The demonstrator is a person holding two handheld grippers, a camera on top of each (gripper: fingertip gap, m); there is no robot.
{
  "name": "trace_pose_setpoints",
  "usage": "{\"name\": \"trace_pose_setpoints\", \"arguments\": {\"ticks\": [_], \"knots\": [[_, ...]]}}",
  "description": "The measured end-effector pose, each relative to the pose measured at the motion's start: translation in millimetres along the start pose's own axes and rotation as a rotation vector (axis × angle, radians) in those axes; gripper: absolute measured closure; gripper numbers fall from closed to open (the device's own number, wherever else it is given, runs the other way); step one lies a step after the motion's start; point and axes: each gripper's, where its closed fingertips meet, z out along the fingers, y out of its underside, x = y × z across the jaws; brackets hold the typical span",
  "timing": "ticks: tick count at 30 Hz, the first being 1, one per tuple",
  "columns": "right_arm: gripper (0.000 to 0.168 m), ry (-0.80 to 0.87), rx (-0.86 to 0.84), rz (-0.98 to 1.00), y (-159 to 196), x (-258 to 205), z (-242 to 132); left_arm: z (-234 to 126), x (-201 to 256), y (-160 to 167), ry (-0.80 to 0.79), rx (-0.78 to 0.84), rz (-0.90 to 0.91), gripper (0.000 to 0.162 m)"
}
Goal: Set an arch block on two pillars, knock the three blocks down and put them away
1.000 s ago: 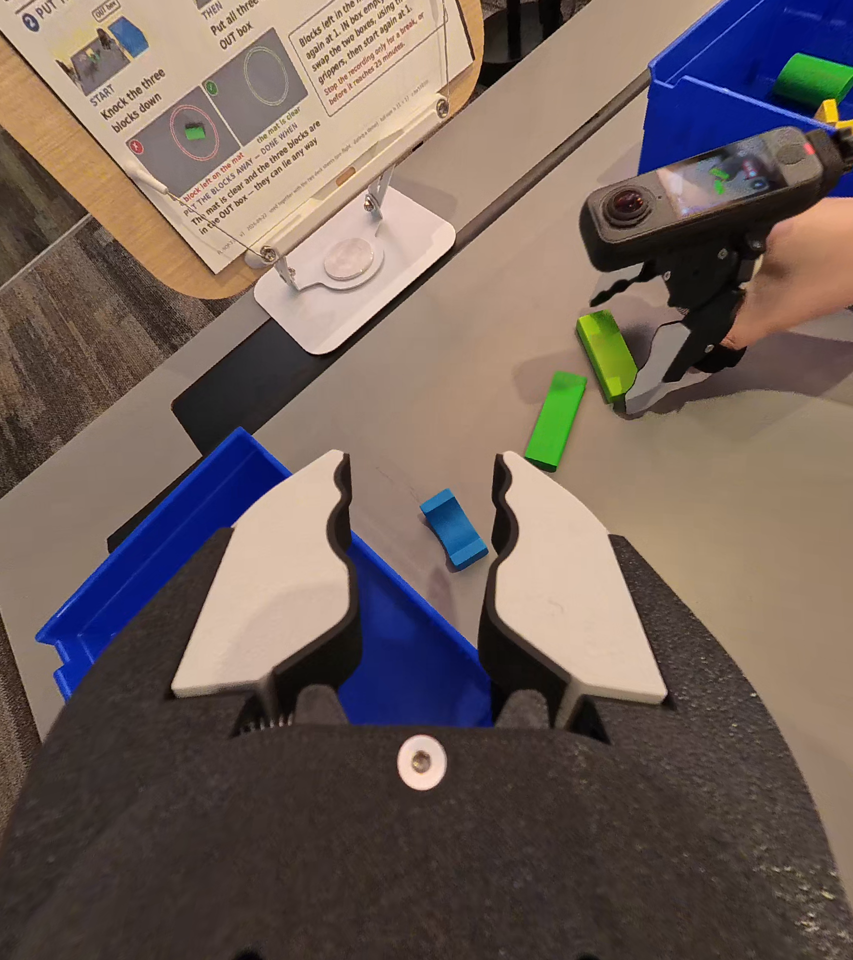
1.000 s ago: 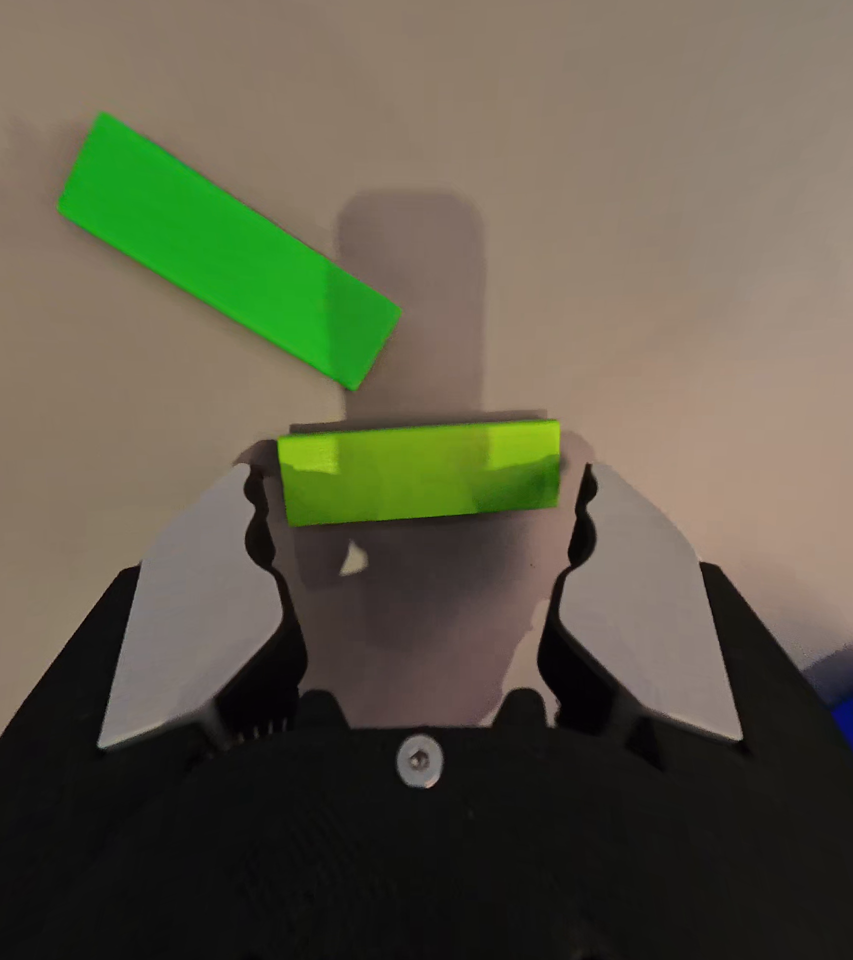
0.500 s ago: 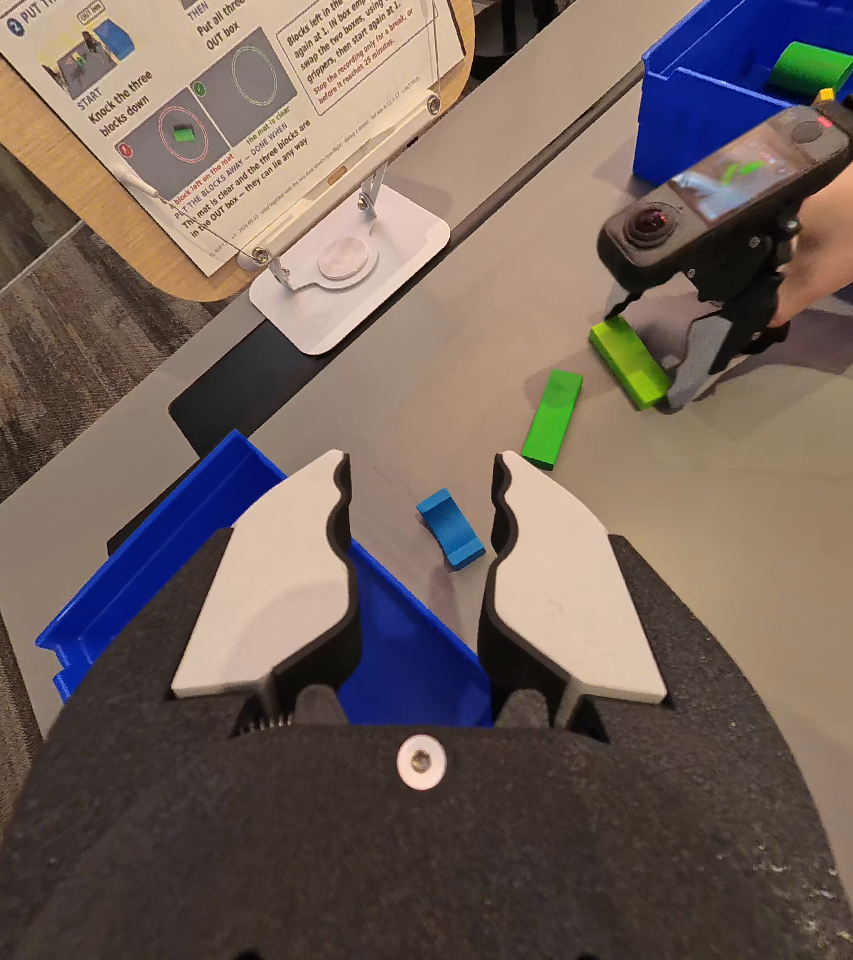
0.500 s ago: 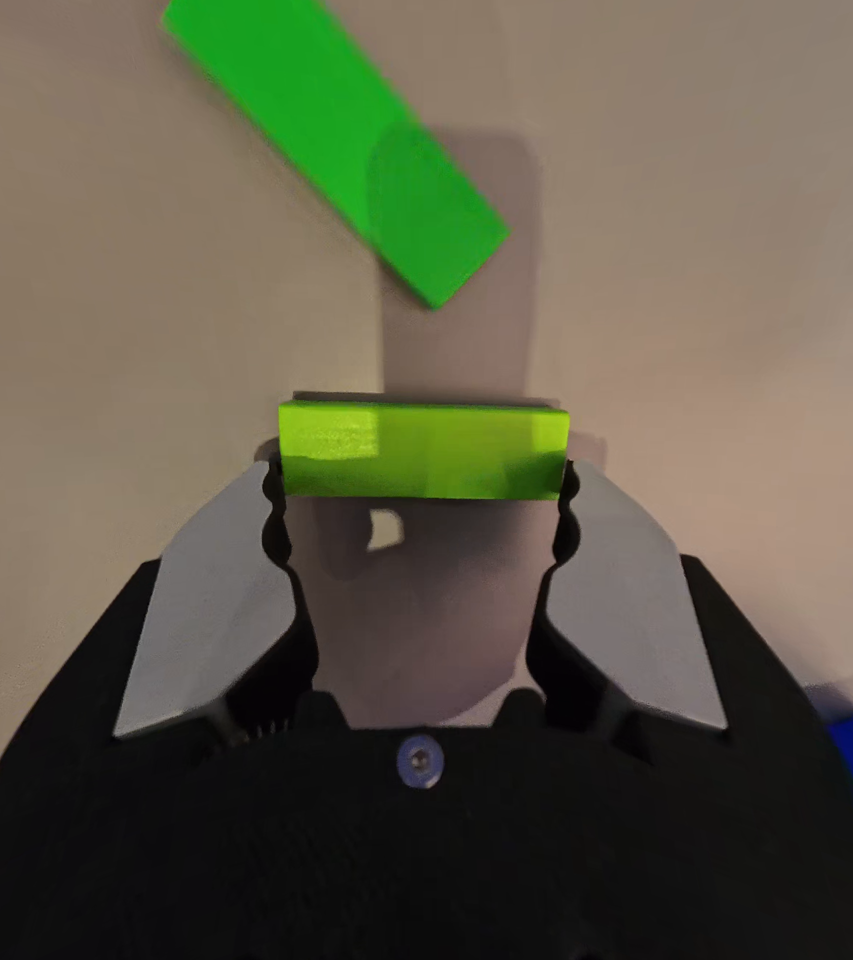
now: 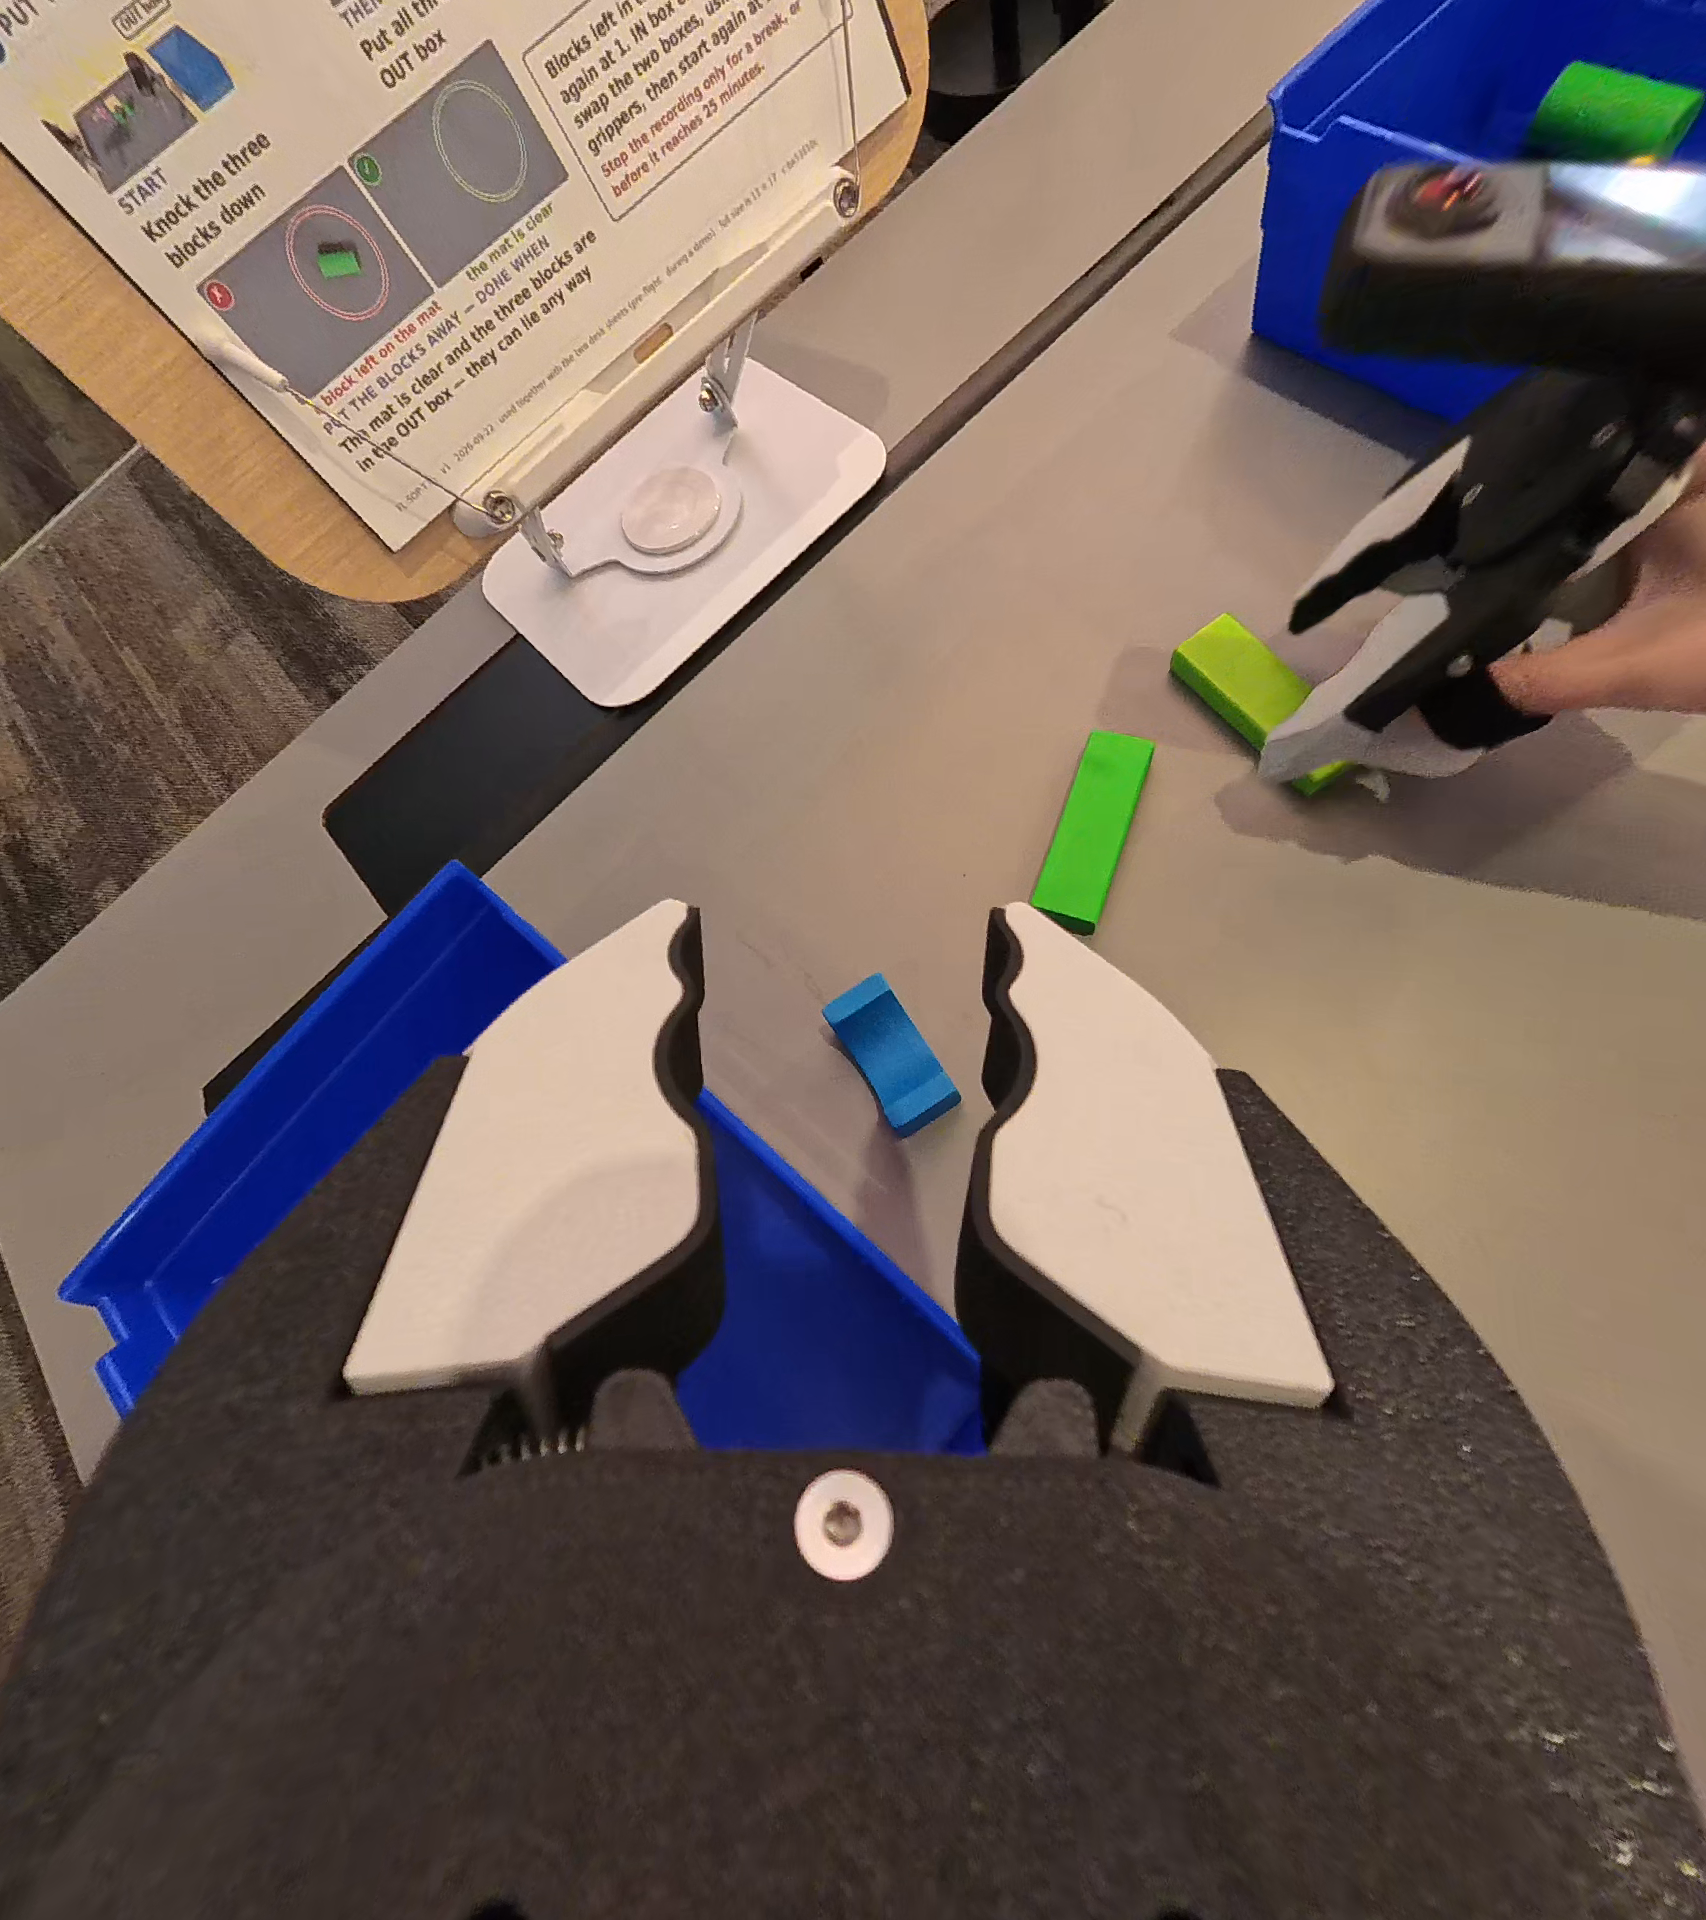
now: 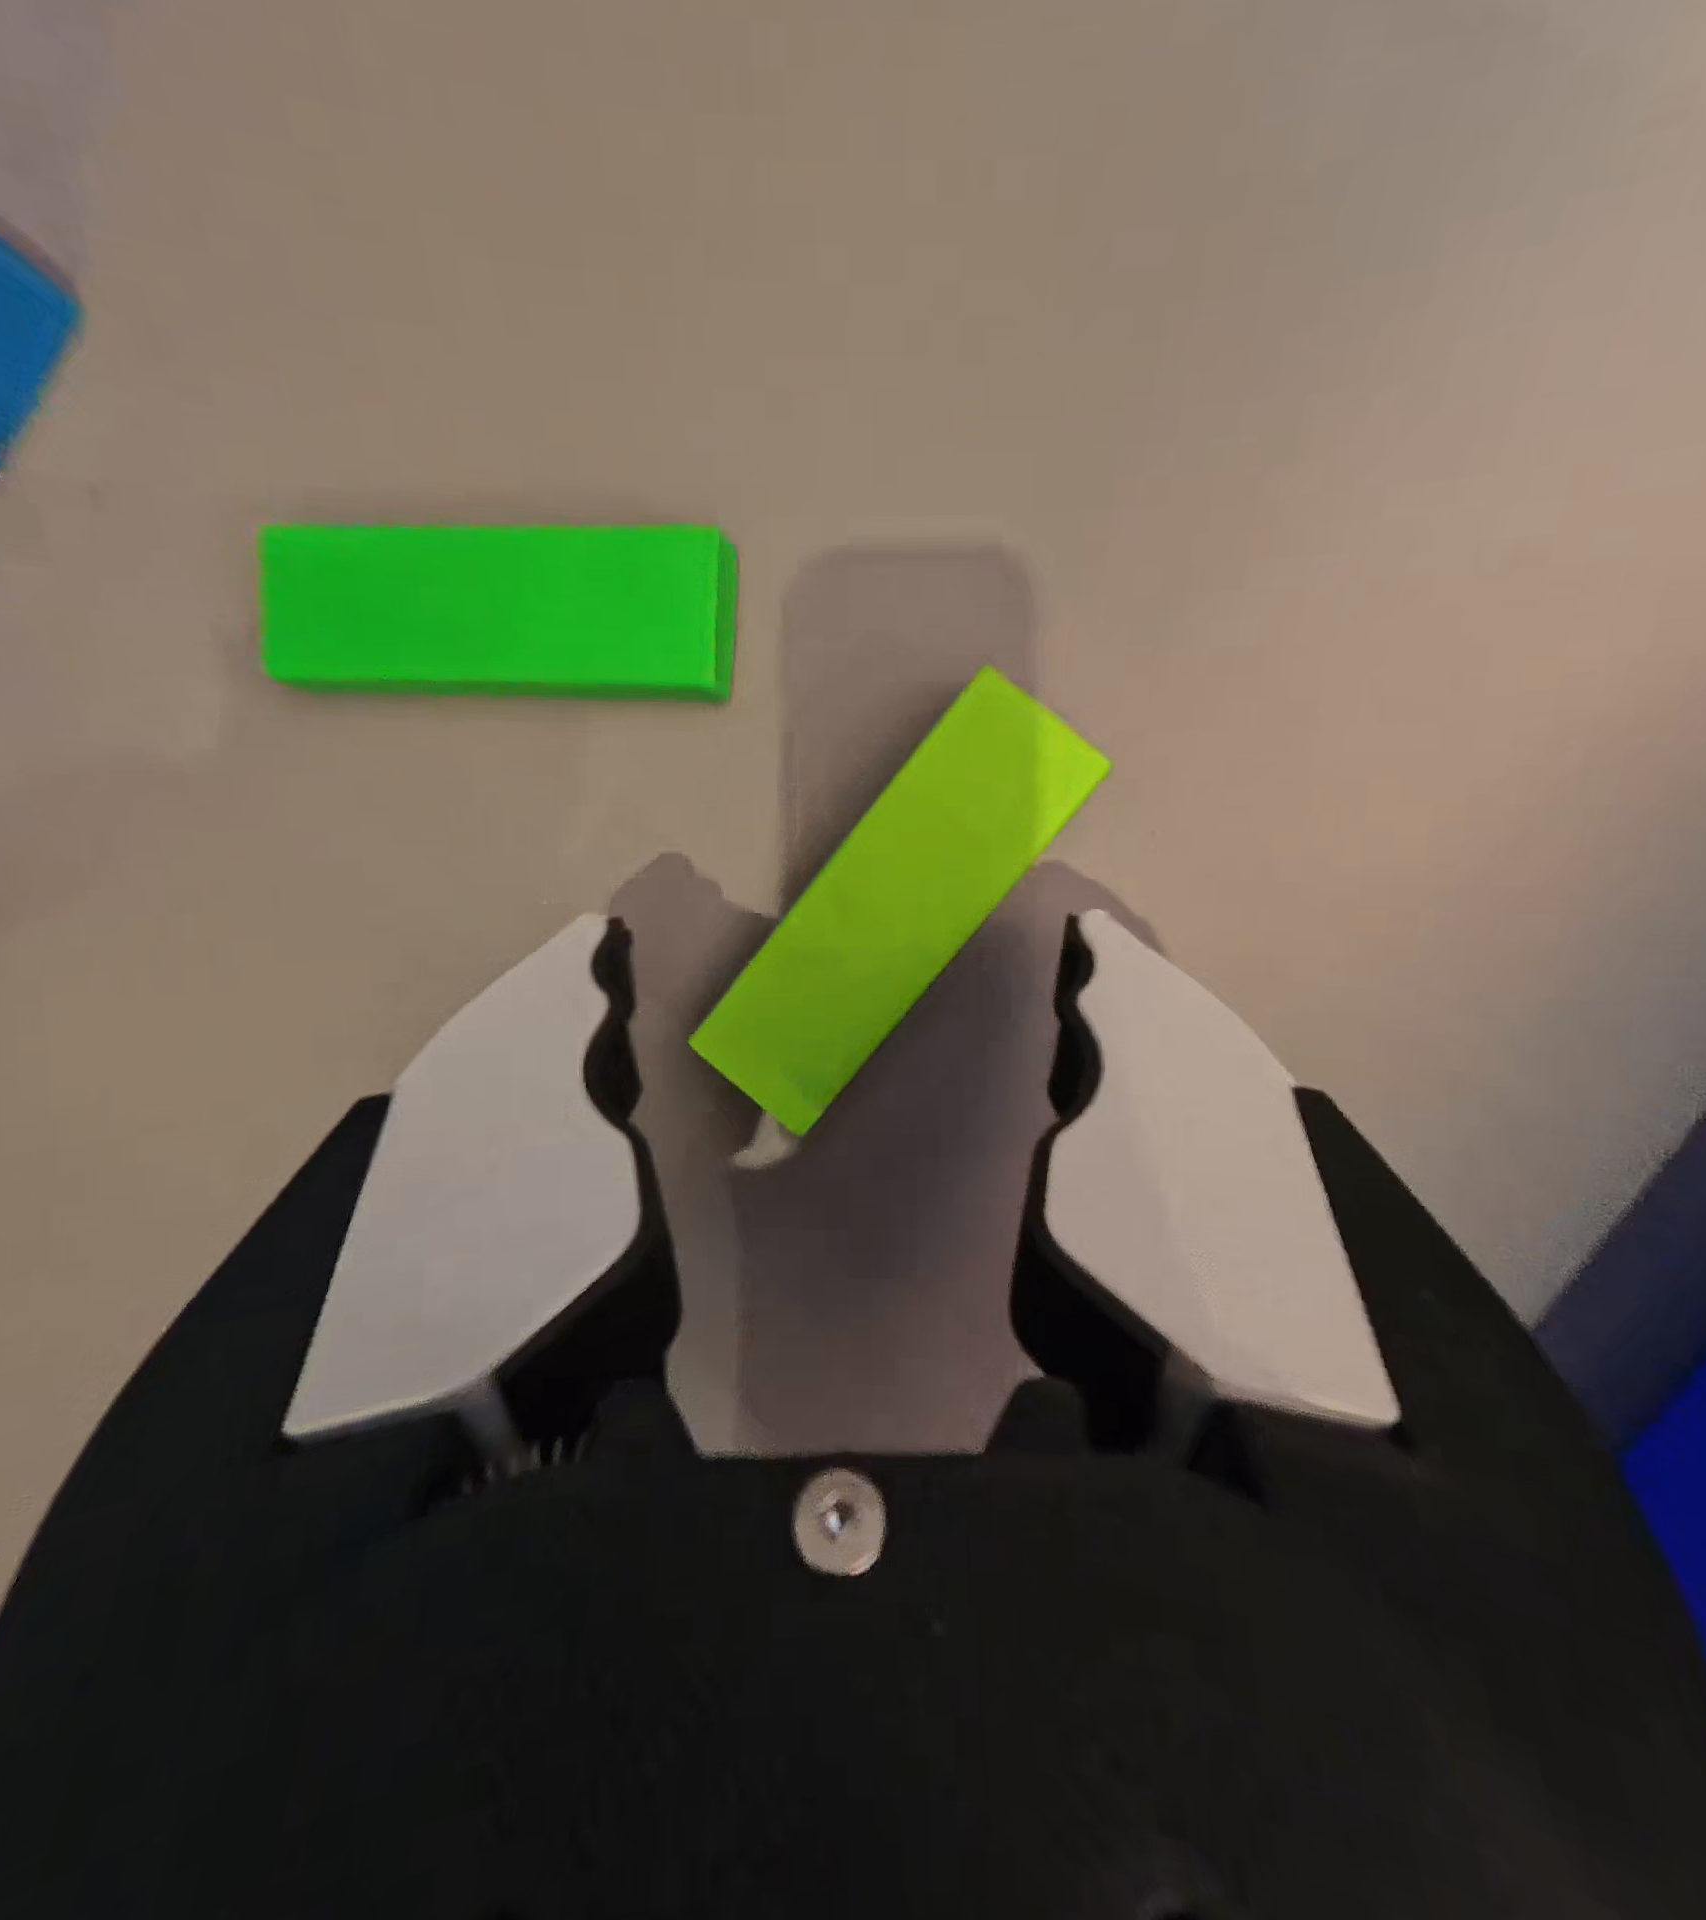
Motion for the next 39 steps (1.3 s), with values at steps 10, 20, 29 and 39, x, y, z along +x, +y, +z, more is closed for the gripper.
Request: {"name": "trace_pose_setpoints", "arguments": {"ticks": [10,20,29,39], "knots": [[0.132,0.072,-0.204,-0.128,27.3,23.9,1.8,-6.4,-2.1,-1.8,-0.001,0.023,-0.009,0.11],[0.135,0.089,-0.017,-0.226,7.1,36.7,-77.5,-1.6,-0.1,0.1,-0.012,-0.001,0.004,0.11],[0.135,0.269,0.04,0.005,20.8,194.3,-184.5,12.1,8.4,1.3,0.0,-0.041,0.026,0.11],[0.134,0.209,-0.181,0.087,116.1,235.8,-104.6,24.5,14.1,5.3,0.005,-0.086,0.045,0.11]]}}
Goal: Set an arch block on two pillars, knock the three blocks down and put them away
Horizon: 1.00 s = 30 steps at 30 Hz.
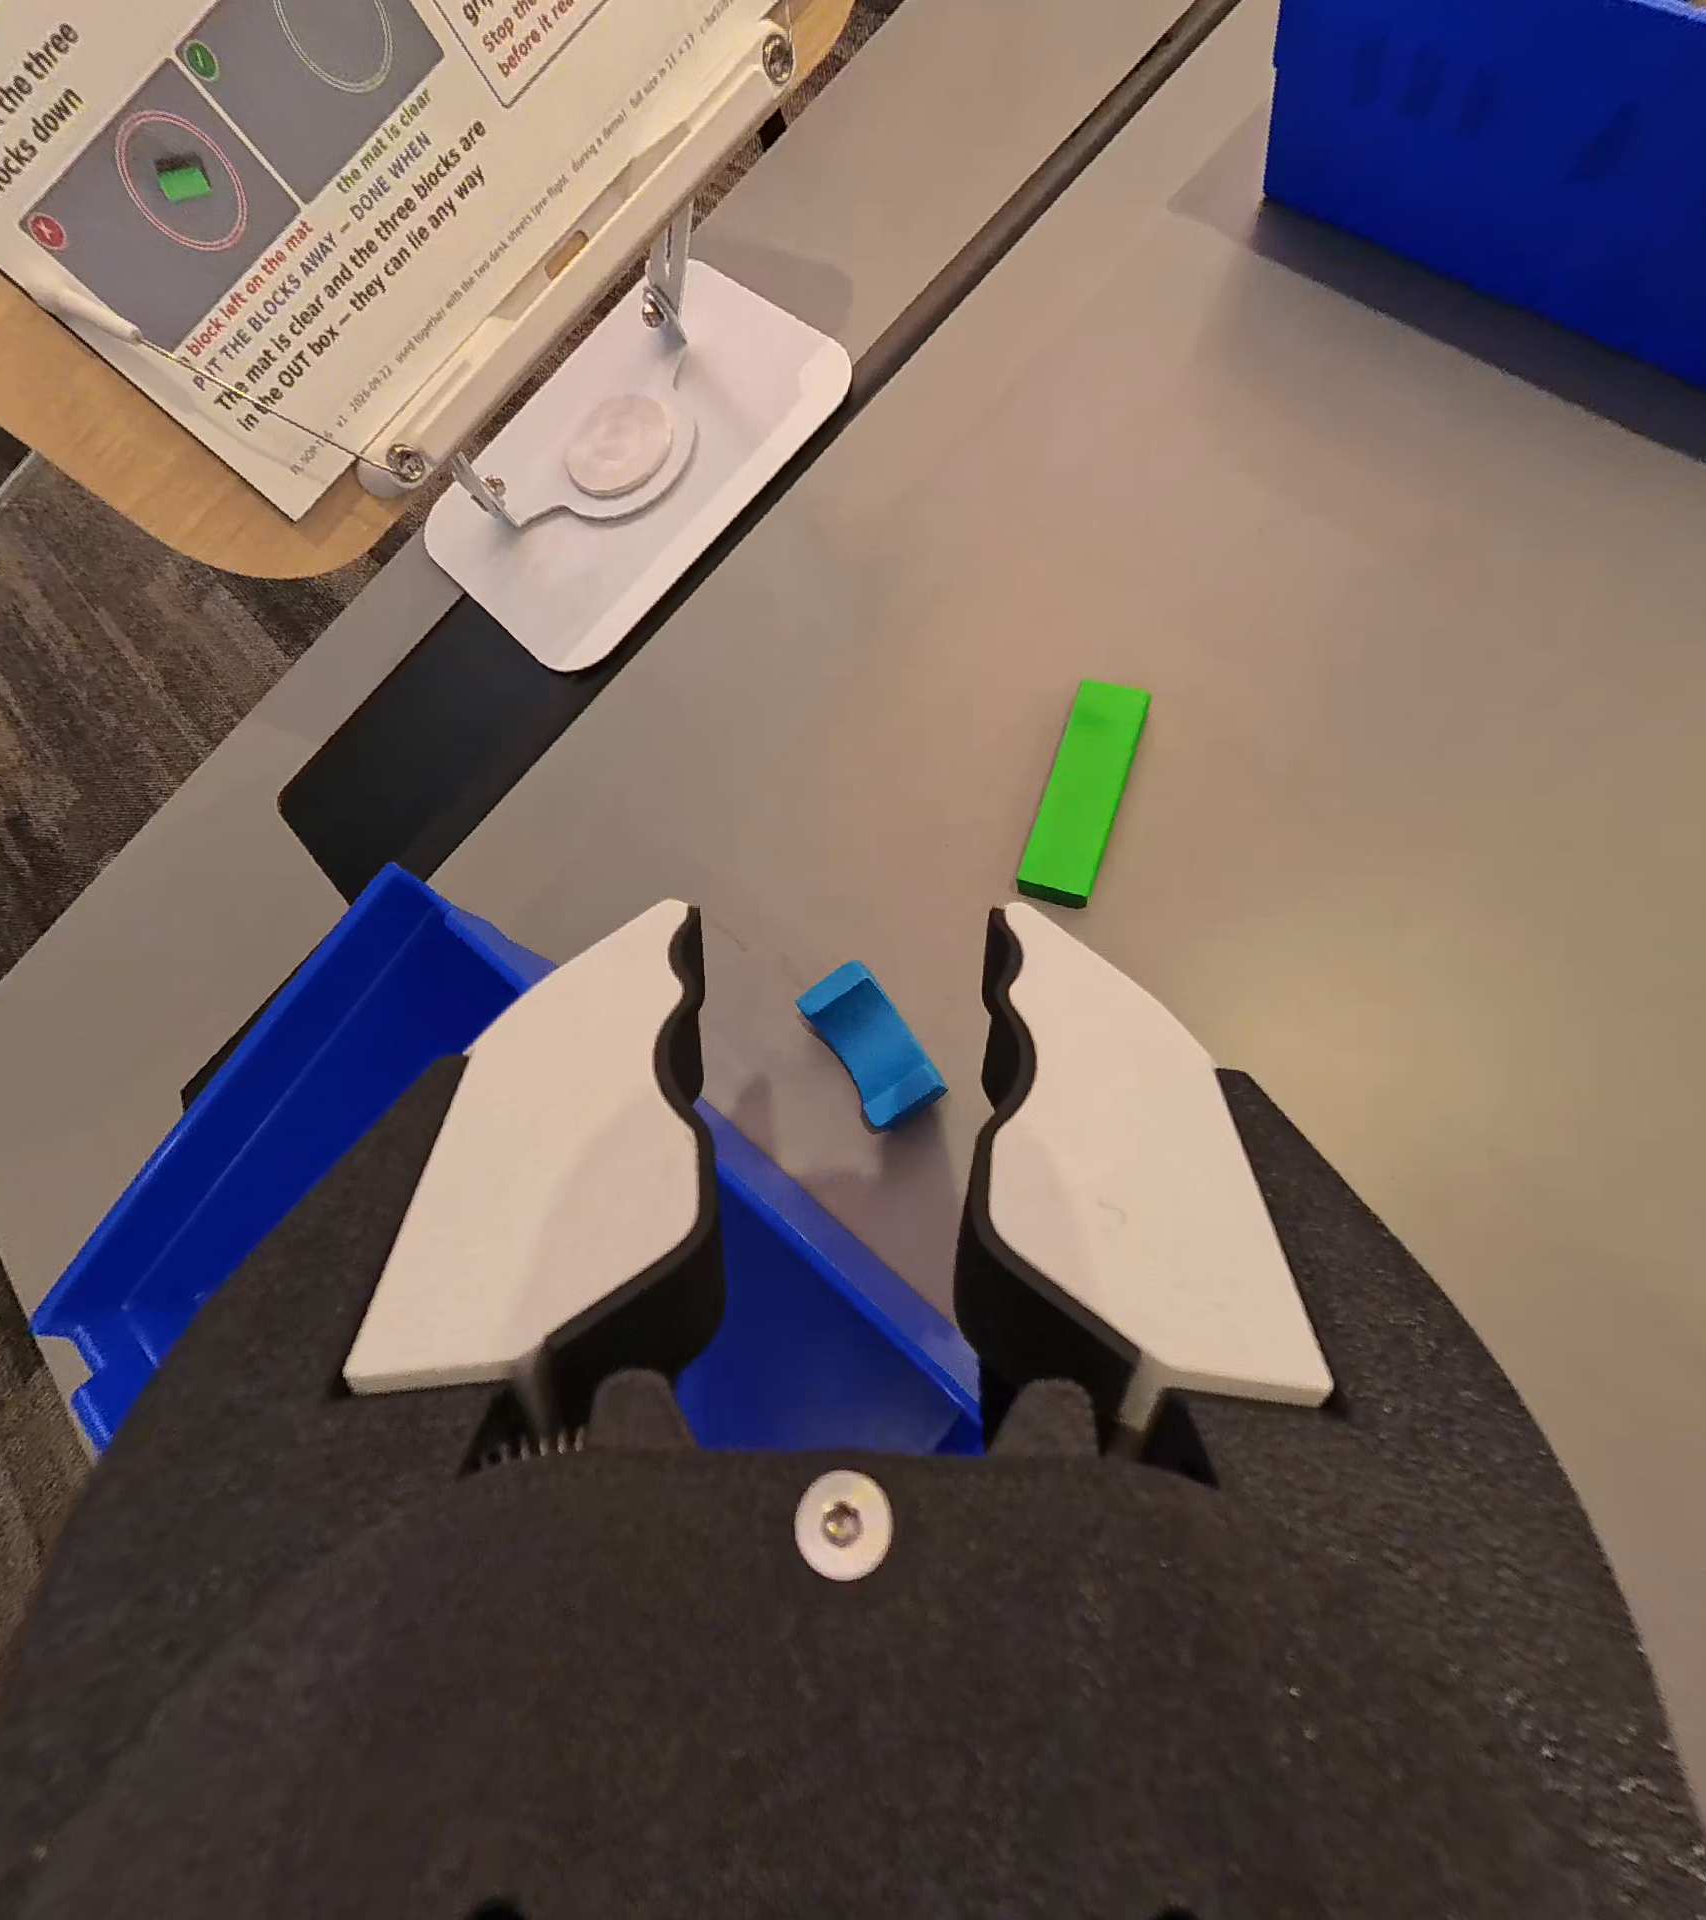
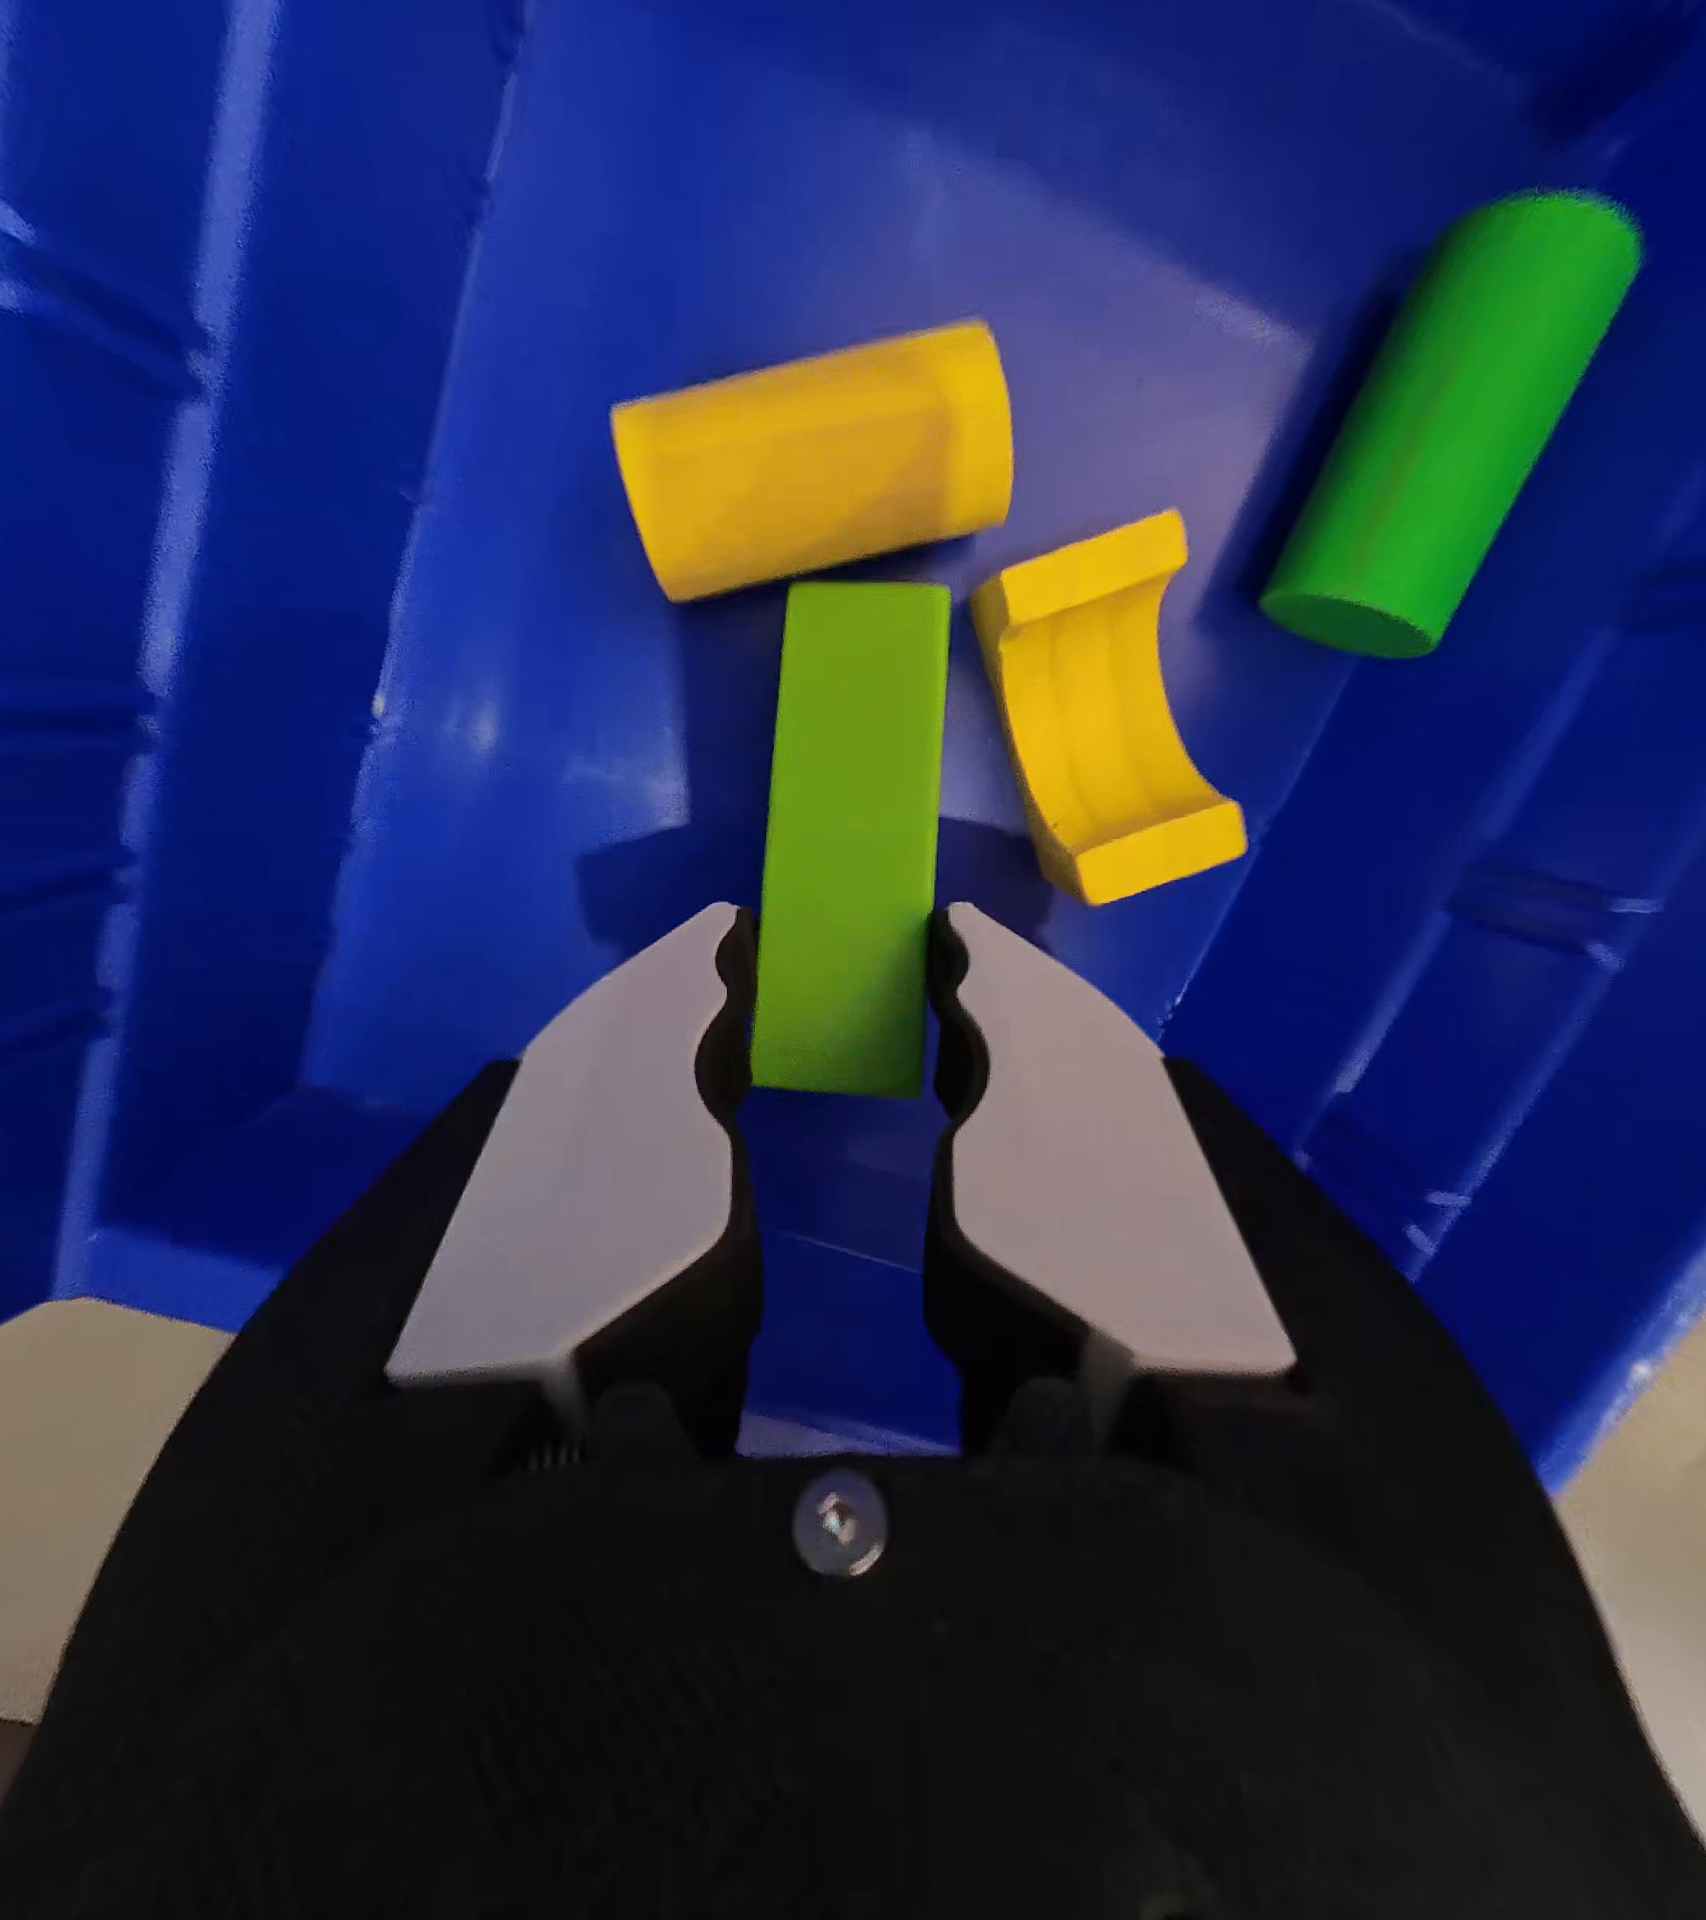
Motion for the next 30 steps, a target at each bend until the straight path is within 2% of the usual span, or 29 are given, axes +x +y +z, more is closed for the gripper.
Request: {"name": "trace_pose_setpoints", "arguments": {"ticks": [3,5,6,7,9,11,14,17,19,23,26,30], "knots": [[0.133,0.046,-0.034,-0.019,3.9,6.1,5.3,-0.1,-1.1,0.2,0.001,0.001,-0.003,0.11],[0.131,0.136,0.062,-0.035,-14.7,15.4,-13.7,-2.1,-2.9,-0.1,-0.003,0.008,-0.008,0.11],[0.133,0.147,0.167,-0.061,-34.1,10.1,-31.2,-3.5,-4.2,-0.2,-0.004,0.012,-0.012,0.11],[0.131,0.113,0.305,-0.118,-59.6,-7.6,-52.4,-5.0,-5.9,-0.2,-0.008,0.016,-0.016,0.11],[0.132,-0.068,0.552,-0.346,-104.7,-77.6,-93.2,-8.0,-9.8,0.2,-0.016,0.023,-0.026,0.11],[0.125,-0.296,0.646,-0.658,-122.0,-165.7,-109.0,-10.8,-13.4,0.9,-0.022,0.03,-0.036,0.11],[0.123,-0.415,0.514,-0.99,-130.0,-248.1,-71.4,-15.3,-18.2,3.6,-0.032,0.033,-0.046,0.11],[0.124,-0.357,0.359,-1.215,-140.2,-285.6,-8.6,-23.1,-23.5,5.2,-0.043,0.05,-0.06,0.11],[0.125,-0.343,0.33,-1.313,-147.4,-306.7,17.5,-29.1,-26.7,4.8,-0.047,0.071,-0.069,0.11],[0.125,-0.367,0.257,-1.394,-154.7,-335.1,42.3,-35.4,-32.9,5.8,-0.048,0.094,-0.091,0.111],[0.124,-0.406,0.126,-1.398,-146.6,-338.9,55.8,-35.7,-35.7,7.6,-0.046,0.093,-0.101,0.111],[0.136,-0.405,0.073,-1.355,-144.2,-337.6,56.3,-36.1,-36.8,8.1,-0.045,0.095,-0.105,0.111]]}}
